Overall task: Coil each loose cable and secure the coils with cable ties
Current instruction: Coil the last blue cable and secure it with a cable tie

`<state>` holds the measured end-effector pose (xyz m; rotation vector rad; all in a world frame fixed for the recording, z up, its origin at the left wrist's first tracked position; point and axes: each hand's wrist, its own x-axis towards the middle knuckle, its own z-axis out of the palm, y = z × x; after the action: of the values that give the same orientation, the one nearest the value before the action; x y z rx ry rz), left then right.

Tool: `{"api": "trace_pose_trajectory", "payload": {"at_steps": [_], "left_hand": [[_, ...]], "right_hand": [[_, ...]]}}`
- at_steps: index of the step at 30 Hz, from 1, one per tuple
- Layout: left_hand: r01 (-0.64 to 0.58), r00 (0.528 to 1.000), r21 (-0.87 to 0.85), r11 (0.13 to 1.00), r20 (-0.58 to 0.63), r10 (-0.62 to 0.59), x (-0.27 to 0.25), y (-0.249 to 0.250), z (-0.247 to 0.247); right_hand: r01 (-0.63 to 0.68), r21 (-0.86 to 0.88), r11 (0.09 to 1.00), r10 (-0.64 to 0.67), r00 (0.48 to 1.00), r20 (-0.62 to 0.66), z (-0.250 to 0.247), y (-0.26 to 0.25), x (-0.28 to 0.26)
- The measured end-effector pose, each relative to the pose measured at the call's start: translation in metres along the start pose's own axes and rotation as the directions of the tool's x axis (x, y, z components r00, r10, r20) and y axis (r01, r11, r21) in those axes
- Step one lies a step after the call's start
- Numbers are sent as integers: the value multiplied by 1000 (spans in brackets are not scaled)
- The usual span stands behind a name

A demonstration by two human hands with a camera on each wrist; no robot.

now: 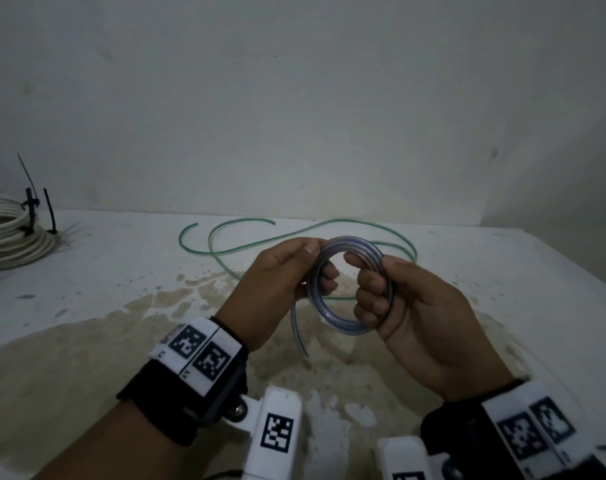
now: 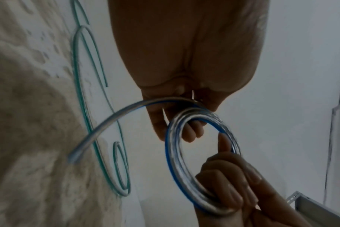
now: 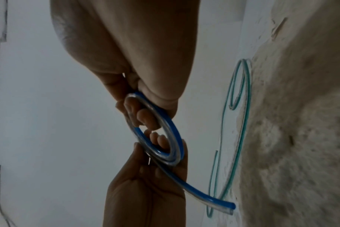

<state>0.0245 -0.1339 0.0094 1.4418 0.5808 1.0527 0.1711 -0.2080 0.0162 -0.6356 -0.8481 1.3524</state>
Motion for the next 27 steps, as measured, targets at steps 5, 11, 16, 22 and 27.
{"api": "trace_pose_trajectory", "payload": {"at_steps": [5,11,16,22,27], "left_hand": [[92,995,-156,984,-17,-95,-5,-9,7],[108,985,-402,909,-81,-153,-7,-10,15],[33,975,-326,945,-199,-102,-5,-14,8],[-29,967,-185,982,-253,-20,-6,-15,2],[-173,974,468,867,-51,222,-8,-15,-11]], "right_hand": [[27,160,987,-19,998,-56,0,4,4],[40,233,972,-17,995,-103,6,15,5],[-3,134,991,14,997,-80,6,26,6],[-84,111,990,88,995,-38,1,28,6],[-72,-338,938,17,987,-162,-3,24,4]]}}
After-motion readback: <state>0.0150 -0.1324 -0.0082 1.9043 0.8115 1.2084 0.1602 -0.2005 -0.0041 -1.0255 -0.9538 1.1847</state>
